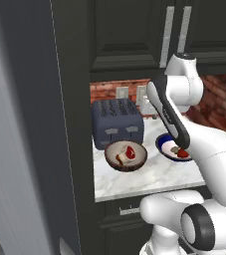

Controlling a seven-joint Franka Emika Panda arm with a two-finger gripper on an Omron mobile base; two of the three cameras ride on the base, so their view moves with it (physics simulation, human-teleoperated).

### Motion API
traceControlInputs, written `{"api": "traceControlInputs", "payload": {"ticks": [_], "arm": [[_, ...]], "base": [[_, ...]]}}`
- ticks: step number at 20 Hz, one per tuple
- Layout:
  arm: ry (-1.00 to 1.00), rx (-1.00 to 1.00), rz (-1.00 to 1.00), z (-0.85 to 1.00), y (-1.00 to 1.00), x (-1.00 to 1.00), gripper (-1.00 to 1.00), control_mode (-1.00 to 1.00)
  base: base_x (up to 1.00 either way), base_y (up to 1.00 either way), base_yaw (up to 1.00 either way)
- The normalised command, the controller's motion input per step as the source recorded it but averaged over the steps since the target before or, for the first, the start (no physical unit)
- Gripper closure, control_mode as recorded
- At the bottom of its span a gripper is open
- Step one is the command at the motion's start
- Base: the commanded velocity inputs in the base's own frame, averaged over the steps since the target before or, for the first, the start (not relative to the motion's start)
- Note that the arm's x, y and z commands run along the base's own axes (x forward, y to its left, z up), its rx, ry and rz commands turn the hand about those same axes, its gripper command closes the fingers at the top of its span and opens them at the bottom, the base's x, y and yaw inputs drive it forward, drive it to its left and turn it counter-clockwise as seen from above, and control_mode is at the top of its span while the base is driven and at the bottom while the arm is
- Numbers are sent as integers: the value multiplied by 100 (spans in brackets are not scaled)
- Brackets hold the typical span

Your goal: Place the bowl with the bell pepper and garlic on the second highest shelf of the fridge. Place the bowl with the chicken drumstick and steak on the top shelf of the fridge.

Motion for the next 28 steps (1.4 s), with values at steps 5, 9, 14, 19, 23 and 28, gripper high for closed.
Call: {"api": "traceControlInputs", "payload": {"ticks": [5, 9, 14, 19, 23, 28], "arm": [[2, 0, 0, -5, -2, -1, -100, -100], [19, 5, -6, -68, -5, -18, -100, -100], [28, 8, -18, -100, 0, -1, -100, -100], [29, 6, -24, -99, 9, 0, -100, -100], [17, 2, -24, -89, 6, 13, -100, -100], [0, 0, -18, -38, 3, 36, -100, -100]], "base": [[0, 0, 0], [0, 0, 0], [0, 0, 0], [0, 0, 0], [0, 0, 0], [0, 0, 0]]}}
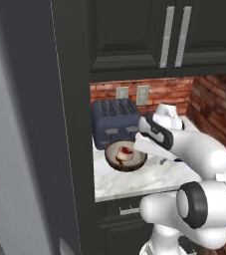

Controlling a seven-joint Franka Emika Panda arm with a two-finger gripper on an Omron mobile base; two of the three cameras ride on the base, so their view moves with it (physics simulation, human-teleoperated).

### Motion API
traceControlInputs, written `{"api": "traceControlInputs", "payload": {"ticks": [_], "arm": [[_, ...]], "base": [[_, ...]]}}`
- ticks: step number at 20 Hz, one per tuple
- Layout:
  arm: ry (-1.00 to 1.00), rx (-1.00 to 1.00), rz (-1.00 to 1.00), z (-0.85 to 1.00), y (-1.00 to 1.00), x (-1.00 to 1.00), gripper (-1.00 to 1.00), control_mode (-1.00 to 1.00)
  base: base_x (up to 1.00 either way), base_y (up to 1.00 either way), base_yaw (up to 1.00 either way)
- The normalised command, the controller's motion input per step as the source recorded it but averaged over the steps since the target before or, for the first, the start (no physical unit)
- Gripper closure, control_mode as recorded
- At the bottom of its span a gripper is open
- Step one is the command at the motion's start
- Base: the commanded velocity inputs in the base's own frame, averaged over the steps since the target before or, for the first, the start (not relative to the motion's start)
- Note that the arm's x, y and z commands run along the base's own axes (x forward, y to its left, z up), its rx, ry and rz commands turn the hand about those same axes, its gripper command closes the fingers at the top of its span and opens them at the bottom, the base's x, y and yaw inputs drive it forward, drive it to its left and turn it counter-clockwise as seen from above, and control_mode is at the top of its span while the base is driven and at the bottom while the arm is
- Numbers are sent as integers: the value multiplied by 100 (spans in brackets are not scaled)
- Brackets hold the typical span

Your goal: Place the bowl with the bell pepper and garlic on the second highest shelf of the fridge. Place the bowl with the chicken drumstick and steak on the top shelf of the fridge.

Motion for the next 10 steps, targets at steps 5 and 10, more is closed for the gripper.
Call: {"api": "traceControlInputs", "payload": {"ticks": [5, 10], "arm": [[0, 0, -15, -24, 2, 35, -100, -100], [-1, 0, -13, -27, 11, 42, -100, -100]], "base": [[0, 0, 0], [0, 0, 0]]}}
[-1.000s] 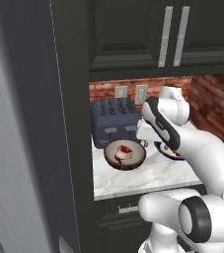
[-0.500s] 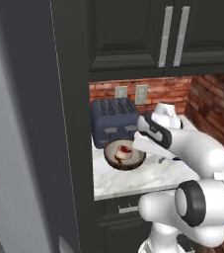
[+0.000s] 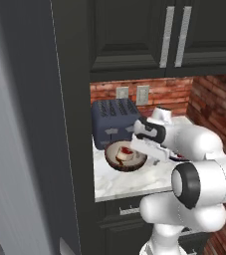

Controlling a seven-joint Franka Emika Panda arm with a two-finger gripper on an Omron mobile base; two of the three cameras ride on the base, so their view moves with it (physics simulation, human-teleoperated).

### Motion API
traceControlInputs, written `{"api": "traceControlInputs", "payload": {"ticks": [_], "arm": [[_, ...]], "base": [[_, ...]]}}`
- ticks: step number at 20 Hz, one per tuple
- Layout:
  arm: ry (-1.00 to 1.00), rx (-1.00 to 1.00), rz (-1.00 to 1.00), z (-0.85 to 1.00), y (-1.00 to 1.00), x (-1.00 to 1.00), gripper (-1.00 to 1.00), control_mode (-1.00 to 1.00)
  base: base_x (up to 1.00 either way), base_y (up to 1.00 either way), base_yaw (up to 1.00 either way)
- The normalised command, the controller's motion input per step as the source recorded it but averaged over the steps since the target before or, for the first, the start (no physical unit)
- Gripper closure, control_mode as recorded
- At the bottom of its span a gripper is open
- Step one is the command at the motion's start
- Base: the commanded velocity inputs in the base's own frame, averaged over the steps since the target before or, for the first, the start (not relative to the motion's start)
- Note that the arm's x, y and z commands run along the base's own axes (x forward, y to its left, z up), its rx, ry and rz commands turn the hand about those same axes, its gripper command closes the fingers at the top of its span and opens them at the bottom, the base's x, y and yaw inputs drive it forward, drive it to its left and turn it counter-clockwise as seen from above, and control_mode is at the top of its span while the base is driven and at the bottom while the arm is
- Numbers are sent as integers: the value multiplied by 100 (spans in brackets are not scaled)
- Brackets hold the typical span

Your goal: Place the bowl with the bell pepper and garlic on the second highest shelf of the fridge. Place the bowl with the chicken drumstick and steak on the top shelf of the fridge.

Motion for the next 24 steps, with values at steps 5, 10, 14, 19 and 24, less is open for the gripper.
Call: {"api": "traceControlInputs", "payload": {"ticks": [5, 10, 14, 19, 24], "arm": [[0, 0, -10, -37, 5, 35, -100, -100], [-2, 0, -9, -34, 2, 34, -100, -100], [0, 0, -1, -8, 0, 1, 100, -100], [0, 0, 0, 0, 0, 0, 100, -100], [-1, 0, 0, 0, 0, -20, 100, -100]], "base": [[0, 0, 0], [0, 0, 0], [0, 0, 0], [0, 0, 0], [0, 0, 0]]}}
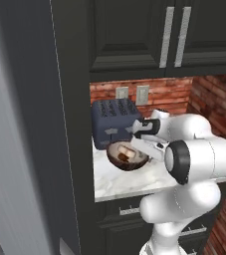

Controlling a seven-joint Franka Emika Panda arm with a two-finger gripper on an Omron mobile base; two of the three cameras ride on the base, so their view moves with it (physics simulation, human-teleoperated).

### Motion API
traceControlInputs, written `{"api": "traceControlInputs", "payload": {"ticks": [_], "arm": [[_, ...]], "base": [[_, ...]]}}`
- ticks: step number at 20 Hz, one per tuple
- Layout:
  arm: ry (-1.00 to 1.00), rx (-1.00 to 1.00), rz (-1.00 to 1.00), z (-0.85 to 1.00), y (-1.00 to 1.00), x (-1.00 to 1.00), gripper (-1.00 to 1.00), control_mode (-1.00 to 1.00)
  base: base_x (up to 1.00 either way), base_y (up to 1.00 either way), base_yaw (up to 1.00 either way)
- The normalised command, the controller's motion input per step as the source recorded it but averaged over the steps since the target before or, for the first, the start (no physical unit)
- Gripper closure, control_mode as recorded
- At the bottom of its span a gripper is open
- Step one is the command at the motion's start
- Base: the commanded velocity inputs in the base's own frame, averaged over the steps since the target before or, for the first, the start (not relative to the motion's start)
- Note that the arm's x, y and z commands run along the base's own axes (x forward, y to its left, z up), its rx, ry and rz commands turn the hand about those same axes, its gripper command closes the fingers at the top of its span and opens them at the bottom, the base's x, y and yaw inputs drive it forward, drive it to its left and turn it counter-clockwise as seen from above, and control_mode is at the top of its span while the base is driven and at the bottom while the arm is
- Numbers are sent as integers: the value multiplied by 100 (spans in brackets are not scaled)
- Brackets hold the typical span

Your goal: Place the bowl with the bell pepper and garlic on the second highest shelf of the fridge. Place the bowl with the chicken drumstick and steak on the top shelf of the fridge.

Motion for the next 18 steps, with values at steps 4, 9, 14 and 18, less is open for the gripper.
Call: {"api": "traceControlInputs", "payload": {"ticks": [4, 9, 14, 18], "arm": [[-17, 4, -1, 36, -1, -67, 100, -100], [-20, 0, -2, 90, 0, -65, 100, -100], [-11, 0, -13, 100, -7, -66, 100, -100], [1, 0, -17, 100, -38, -86, 100, -100]], "base": [[0, 0, 0], [0, 0, 0], [0, 0, 0], [0, 0, 0]]}}
